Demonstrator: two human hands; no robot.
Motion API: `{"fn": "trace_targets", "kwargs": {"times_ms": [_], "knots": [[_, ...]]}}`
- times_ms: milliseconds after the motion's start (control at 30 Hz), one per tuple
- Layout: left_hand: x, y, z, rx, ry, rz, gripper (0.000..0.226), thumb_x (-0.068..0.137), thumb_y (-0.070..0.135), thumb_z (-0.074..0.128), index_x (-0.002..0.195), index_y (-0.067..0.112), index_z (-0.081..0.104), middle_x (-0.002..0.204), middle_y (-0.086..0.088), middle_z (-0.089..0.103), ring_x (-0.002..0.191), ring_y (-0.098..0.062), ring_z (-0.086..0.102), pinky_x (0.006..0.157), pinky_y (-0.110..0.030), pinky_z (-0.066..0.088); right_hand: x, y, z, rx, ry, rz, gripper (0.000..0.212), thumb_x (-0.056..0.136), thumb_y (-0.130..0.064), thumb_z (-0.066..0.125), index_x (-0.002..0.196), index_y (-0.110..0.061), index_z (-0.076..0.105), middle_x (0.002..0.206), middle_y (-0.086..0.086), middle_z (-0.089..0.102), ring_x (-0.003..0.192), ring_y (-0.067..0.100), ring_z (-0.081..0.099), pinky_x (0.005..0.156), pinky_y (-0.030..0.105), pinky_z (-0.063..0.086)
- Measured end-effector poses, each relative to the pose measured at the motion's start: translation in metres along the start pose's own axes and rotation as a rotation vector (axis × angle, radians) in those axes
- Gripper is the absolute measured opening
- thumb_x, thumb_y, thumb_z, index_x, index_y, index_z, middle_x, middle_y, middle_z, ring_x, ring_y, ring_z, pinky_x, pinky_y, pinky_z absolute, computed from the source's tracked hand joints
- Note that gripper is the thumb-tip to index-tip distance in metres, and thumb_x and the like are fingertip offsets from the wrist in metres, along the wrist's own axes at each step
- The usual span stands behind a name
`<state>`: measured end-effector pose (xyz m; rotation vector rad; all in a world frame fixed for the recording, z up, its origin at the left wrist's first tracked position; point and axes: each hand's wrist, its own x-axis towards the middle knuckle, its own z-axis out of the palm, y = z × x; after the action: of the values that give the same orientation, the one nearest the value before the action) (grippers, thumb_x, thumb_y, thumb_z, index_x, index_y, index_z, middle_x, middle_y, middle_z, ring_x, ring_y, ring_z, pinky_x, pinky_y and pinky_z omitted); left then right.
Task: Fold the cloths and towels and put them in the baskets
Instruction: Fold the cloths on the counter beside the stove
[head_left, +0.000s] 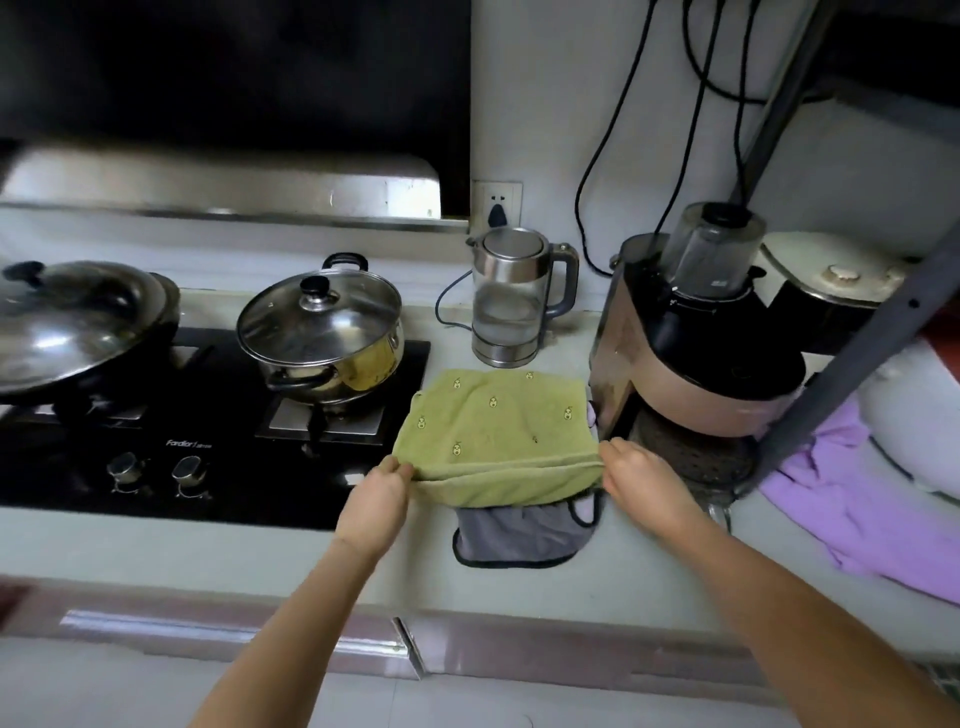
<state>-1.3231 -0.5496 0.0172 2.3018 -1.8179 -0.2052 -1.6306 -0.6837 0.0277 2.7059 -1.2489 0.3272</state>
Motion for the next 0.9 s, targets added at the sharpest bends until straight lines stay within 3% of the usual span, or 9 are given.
{"fn": "trace_targets", "kwargs": {"times_ms": [67,200,300,400,467,533,600,733,900], "knots": [[0.012,-0.003,-0.025,-0.030,0.053,0.009,0.025,0.083,0.002,0.049,0.099,0.013,0.065,0.090,-0.002,0.052,0.081,-0.027,0.059,0.069,-0.032,0.047,0.018,0.001,-0.021,0.044,0.065,0.001,0.033,0.055,0.004,0.079,0.071,-0.007,0.053,0.067,0.007,0.054,0.060,0.028,0.060,0.049,0.033,0.045],[0.032,-0.007,-0.080,-0.187,0.222,-0.030,0.016,0.084,0.005,0.053,0.088,0.013,0.067,0.086,-0.006,0.061,0.081,-0.030,0.062,0.069,-0.035,0.050,0.058,0.003,-0.064,0.301,0.234,0.170,0.012,0.081,-0.002,0.066,0.078,-0.004,0.055,0.079,0.012,0.057,0.071,0.031,0.058,0.064,0.035,0.039],[0.046,0.003,-0.121,-0.424,0.434,-0.043,0.013,0.084,0.003,0.060,0.091,0.008,0.069,0.086,-0.008,0.068,0.079,-0.025,0.063,0.067,-0.028,0.047,0.091,-0.004,-0.097,0.564,0.408,0.329,0.007,0.080,-0.003,0.069,0.077,-0.003,0.062,0.081,0.012,0.064,0.074,0.028,0.060,0.069,0.031,0.038],[0.056,0.023,-0.160,-0.680,0.588,-0.047,0.016,0.086,0.006,0.064,0.099,0.015,0.068,0.085,0.009,0.067,0.079,-0.006,0.061,0.069,-0.006,0.041,0.121,-0.015,-0.126,0.852,0.489,0.432,0.013,0.075,-0.004,0.075,0.074,-0.014,0.068,0.075,0.006,0.069,0.072,0.025,0.064,0.071,0.029,0.046],[0.061,0.033,-0.181,-0.858,0.650,-0.089,0.021,0.087,0.010,0.066,0.103,0.018,0.057,0.085,0.010,0.064,0.078,-0.004,0.061,0.067,-0.009,0.043,0.134,-0.019,-0.143,1.010,0.495,0.443,0.024,0.073,-0.005,0.077,0.072,-0.026,0.065,0.072,0.003,0.068,0.072,0.030,0.066,0.073,0.042,0.055],[0.065,0.036,-0.196,-0.958,0.695,-0.127,0.024,0.087,0.014,0.066,0.106,0.019,0.051,0.085,0.002,0.065,0.077,-0.010,0.063,0.068,-0.021,0.049,0.143,-0.022,-0.159,1.088,0.526,0.429,0.026,0.073,-0.003,0.077,0.071,-0.026,0.065,0.074,0.003,0.068,0.076,0.032,0.067,0.076,0.046,0.056],[0.068,0.036,-0.205,-0.919,0.742,-0.127,0.020,0.089,0.016,0.063,0.106,0.017,0.054,0.090,0.001,0.064,0.080,-0.011,0.062,0.075,-0.031,0.052,0.149,-0.023,-0.171,1.100,0.568,0.415,0.027,0.074,-0.003,0.076,0.070,-0.027,0.064,0.074,0.004,0.068,0.077,0.032,0.068,0.077,0.047,0.056],[0.072,0.030,-0.215,-0.774,0.787,-0.081,0.007,0.092,0.008,0.057,0.097,0.012,0.054,0.091,0.005,0.058,0.080,-0.016,0.060,0.074,-0.034,0.052,0.156,-0.021,-0.179,0.969,0.607,0.438,0.031,0.077,-0.006,0.073,0.066,-0.031,0.059,0.070,0.007,0.064,0.074,0.033,0.068,0.074,0.050,0.055],[0.072,0.011,-0.220,-0.594,0.785,-0.035,0.007,0.092,0.000,0.051,0.092,0.007,0.052,0.086,-0.002,0.058,0.080,-0.024,0.057,0.069,-0.032,0.043,0.150,-0.012,-0.185,0.668,0.635,0.454,0.001,0.081,-0.012,0.071,0.081,-0.012,0.070,0.082,0.008,0.071,0.081,0.028,0.065,0.072,0.031,0.047]]}}
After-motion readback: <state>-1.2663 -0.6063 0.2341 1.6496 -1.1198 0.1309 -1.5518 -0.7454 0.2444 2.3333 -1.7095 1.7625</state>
